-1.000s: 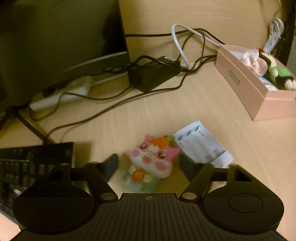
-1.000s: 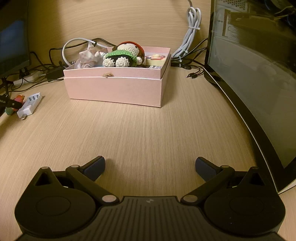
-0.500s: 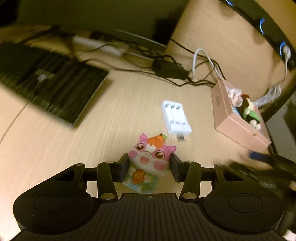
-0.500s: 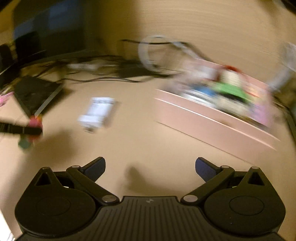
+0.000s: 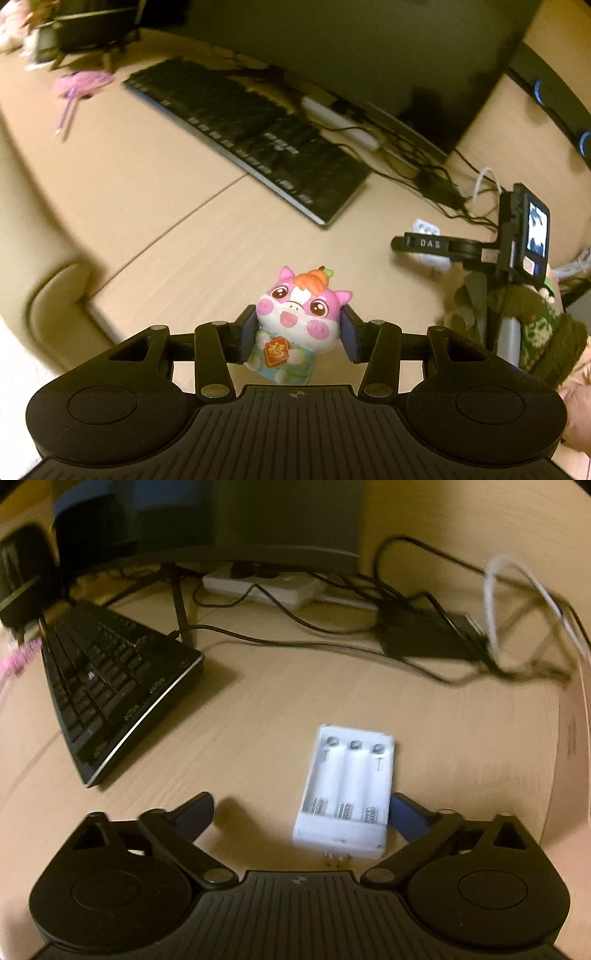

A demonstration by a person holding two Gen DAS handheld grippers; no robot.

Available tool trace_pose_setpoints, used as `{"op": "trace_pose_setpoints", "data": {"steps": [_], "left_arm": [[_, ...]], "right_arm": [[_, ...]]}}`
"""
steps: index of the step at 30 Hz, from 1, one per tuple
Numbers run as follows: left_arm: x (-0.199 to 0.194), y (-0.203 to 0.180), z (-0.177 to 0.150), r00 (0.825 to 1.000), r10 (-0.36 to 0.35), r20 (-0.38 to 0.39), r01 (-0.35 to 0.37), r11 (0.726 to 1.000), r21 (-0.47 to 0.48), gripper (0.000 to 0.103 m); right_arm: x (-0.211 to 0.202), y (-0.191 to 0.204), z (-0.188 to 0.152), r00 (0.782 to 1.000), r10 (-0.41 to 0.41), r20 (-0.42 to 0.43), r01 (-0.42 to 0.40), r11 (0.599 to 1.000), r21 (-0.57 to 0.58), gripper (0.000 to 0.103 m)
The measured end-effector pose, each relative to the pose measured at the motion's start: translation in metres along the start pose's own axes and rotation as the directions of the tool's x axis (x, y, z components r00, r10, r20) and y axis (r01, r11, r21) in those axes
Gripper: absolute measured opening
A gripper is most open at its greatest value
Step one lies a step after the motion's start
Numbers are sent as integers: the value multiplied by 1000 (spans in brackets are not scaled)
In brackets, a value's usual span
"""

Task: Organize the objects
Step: 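Lift the cow with the left tool while the right grasps the white battery charger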

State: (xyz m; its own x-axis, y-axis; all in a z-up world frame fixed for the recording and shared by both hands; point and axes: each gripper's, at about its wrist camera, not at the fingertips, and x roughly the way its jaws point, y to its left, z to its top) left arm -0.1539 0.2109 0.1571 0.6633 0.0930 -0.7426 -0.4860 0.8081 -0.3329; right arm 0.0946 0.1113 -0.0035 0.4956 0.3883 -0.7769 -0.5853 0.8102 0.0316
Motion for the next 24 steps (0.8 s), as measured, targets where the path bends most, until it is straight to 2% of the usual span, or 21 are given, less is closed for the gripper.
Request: {"op": "trace_pose_setpoints", "data": {"steps": [1, 2, 3, 4, 5, 6, 10, 16, 21, 24], "left_arm": [[0, 3, 0, 1000, 2, -4, -2, 1000, -6, 51], [1, 4, 0, 1000, 3, -7, -3, 1000, -8, 51], [1, 4, -2, 1000, 2, -9, -2, 1000, -8, 51], [2, 4, -3, 1000, -2, -11, 2, 1000, -10, 51], [5, 4, -2, 1000, -9, -14, 9, 1000, -14, 51], [7, 3, -1, 1000, -17, -17, 16, 1000, -16, 51], [15, -10, -1, 998, -59, -27, 59, 998, 9, 51], [34, -46, 4, 990, -128, -65, 134, 986, 104, 51], [55, -85, -6, 970, -169, -178, 211, 944, 253, 51], [70, -111, -9, 952, -193, -238, 265, 908, 324, 51]], "right_arm": [[1, 4, 2, 1000, -4, 5, 4, 1000, -27, 88], [1, 7, 4, 1000, 11, 6, -11, 999, -41, 81], [0, 8, 6, 1000, 17, 4, -17, 999, -48, 71], [-2, 8, 6, 1000, 19, 3, -19, 998, -57, 66], [-5, 9, 6, 1000, 29, 0, -29, 997, -68, 54], [-9, 8, 4, 999, 37, -3, -37, 996, -81, 48], [-26, -2, -13, 998, 56, -26, -59, 991, -119, 47], [-71, -28, -62, 998, 43, -44, -49, 987, -156, 47], [-118, -59, -108, 995, 7, -98, -19, 993, -115, 47], [-153, -87, -130, 995, -27, -97, 25, 1000, -18, 47]]}}
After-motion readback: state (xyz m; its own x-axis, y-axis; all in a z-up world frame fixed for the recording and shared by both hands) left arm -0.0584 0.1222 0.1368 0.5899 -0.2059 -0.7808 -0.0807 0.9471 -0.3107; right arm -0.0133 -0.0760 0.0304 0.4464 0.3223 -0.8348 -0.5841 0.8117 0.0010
